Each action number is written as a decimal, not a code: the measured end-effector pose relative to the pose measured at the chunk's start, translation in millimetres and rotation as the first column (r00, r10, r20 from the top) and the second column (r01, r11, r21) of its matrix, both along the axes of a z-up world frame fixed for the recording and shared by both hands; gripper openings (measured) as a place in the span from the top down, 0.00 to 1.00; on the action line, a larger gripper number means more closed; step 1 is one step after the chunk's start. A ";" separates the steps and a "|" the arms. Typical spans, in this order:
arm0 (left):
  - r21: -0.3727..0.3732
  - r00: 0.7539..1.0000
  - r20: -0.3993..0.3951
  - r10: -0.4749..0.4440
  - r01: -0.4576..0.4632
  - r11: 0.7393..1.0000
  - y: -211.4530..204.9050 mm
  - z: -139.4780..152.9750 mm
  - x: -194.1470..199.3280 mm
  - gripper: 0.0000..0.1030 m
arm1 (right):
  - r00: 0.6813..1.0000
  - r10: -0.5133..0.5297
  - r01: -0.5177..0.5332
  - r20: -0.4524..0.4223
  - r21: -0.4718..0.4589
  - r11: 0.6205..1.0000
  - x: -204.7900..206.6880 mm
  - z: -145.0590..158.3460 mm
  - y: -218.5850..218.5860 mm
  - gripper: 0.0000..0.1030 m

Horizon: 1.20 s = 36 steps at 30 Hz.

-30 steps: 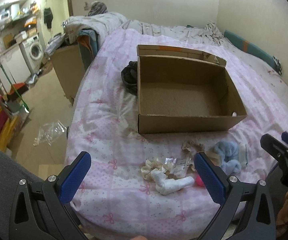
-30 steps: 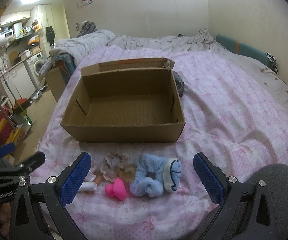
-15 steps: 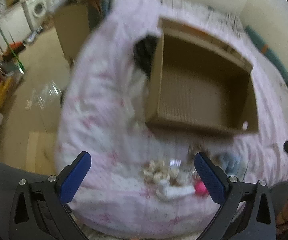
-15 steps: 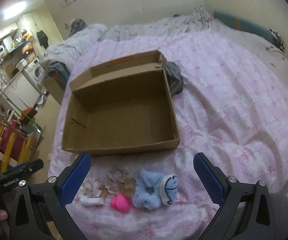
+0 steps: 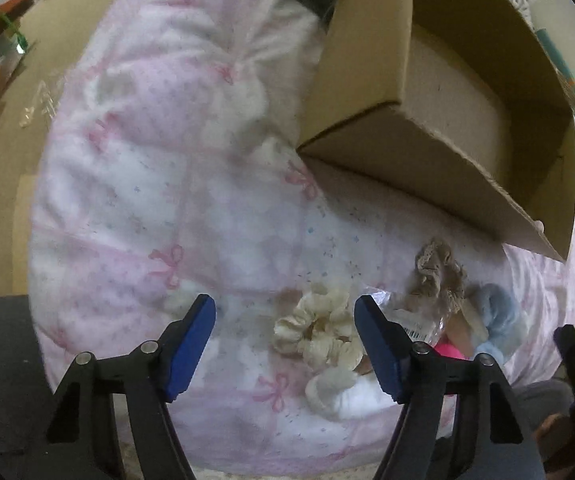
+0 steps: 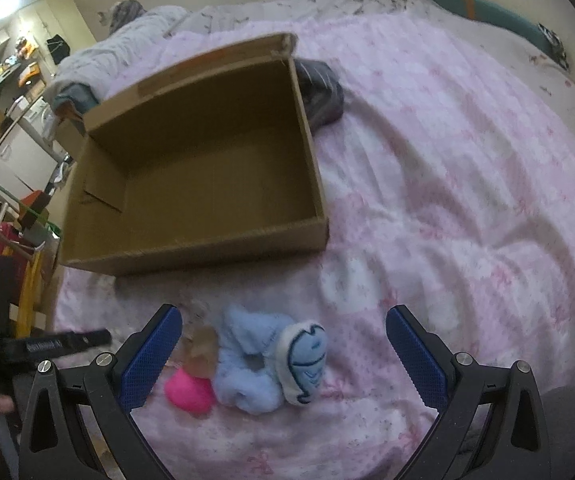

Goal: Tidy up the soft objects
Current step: 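Grasp the light-blue plush slipper with the right gripper while the left gripper grasps the white cloth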

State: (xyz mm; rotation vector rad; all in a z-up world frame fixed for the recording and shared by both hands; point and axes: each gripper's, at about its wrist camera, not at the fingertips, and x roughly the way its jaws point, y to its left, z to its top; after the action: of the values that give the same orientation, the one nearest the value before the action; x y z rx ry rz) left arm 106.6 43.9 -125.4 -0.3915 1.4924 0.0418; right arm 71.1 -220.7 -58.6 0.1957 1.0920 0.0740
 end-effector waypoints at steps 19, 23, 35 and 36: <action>0.021 0.986 0.132 -0.103 0.101 0.995 -3.2 57.7 -2.6 0.87 | 0.998 -0.065 0.067 -0.026 0.053 0.996 9.2 -13.9 -13.4 0.00; 0.145 0.969 0.190 -0.156 0.130 0.981 3.4 79.8 -7.2 0.87 | 0.996 -0.085 0.086 -0.021 0.066 0.994 7.7 -12.4 -18.7 0.00; 0.183 0.967 0.197 -0.159 0.123 0.975 5.9 59.0 -5.5 0.87 | 0.979 -0.143 0.162 -0.148 0.131 0.978 17.9 -36.4 -36.0 0.00; 0.189 0.966 0.201 -0.164 0.126 0.974 3.8 59.1 -5.6 0.87 | 0.982 -0.123 0.142 -0.145 0.123 0.982 18.7 -36.5 -30.5 0.00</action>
State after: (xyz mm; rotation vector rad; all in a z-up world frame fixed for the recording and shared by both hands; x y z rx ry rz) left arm 101.0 47.8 -66.3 -0.1384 1.2879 0.0123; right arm 89.8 -251.3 -95.0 0.3981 1.2088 0.0136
